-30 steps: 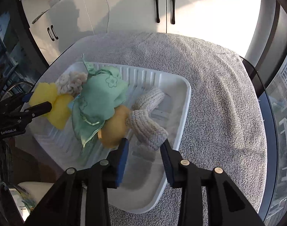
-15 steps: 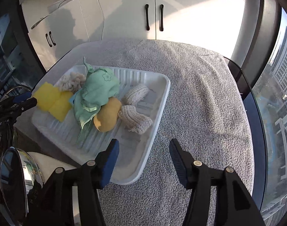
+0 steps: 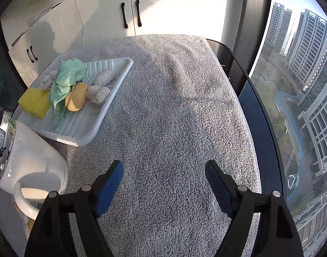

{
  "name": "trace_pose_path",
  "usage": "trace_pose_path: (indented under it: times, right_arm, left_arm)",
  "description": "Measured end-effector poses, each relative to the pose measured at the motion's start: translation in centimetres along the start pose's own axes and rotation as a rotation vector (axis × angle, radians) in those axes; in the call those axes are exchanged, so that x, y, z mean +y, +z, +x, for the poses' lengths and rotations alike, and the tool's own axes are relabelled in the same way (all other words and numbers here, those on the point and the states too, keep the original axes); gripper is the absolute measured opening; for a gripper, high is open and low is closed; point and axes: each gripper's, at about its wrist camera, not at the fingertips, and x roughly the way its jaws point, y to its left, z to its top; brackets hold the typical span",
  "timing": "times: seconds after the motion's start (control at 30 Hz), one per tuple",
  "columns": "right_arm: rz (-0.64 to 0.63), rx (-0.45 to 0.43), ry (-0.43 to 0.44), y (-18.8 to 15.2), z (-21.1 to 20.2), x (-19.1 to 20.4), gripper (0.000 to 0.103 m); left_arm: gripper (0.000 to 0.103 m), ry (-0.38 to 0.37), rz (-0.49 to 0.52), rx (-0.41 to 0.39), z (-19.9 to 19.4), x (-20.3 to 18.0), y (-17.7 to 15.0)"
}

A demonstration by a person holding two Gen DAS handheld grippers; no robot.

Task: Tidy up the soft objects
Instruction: 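Move both open grippers back toward the remaining objects on the towel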

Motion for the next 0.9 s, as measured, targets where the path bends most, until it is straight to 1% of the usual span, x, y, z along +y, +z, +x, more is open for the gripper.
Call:
trace_pose_path:
  times: [0.13,0.23,0.33,0.47,0.63,0.77,0.9]
  right_arm:
    - [0.022,0.015,-0.034,-2.4,-0.8,-1.3,0.082]
    - [0.021,0.011,-0.06,-4.2,-1.8,-1.5,0.082]
    - [0.022,0.002,-0.077,-6.3,-3.1,-1.3,0.083]
    - [0.023,0.0,-0.074,-9.0,-4.6,-0.6,0.083]
    - [0.002,0.025,-0.047,-11.8,-5.3,1.0,0.084]
    - [-0.025,0.026,-0.01,-13.3,-6.1,3.1,0.084]
    - [-0.066,0.002,0.039,-13.7,-6.8,5.7,0.084]
  left_arm:
    - [0.076,0.008,-0.029,0.027,-0.7,0.8,-2.3]
    - [0.076,0.005,-0.046,0.033,-2.0,1.2,-4.2]
    - [0.076,0.007,-0.038,0.049,-3.3,1.0,-6.0]
    - [0.076,0.004,-0.026,0.066,-4.9,0.4,-7.9]
    - [0.076,-0.061,-0.011,0.078,-6.9,-1.6,-9.7]
    - [0.076,-0.106,0.035,0.058,-8.4,-4.4,-10.4]
    - [0.076,-0.194,0.067,0.047,-9.6,-7.4,-10.4]
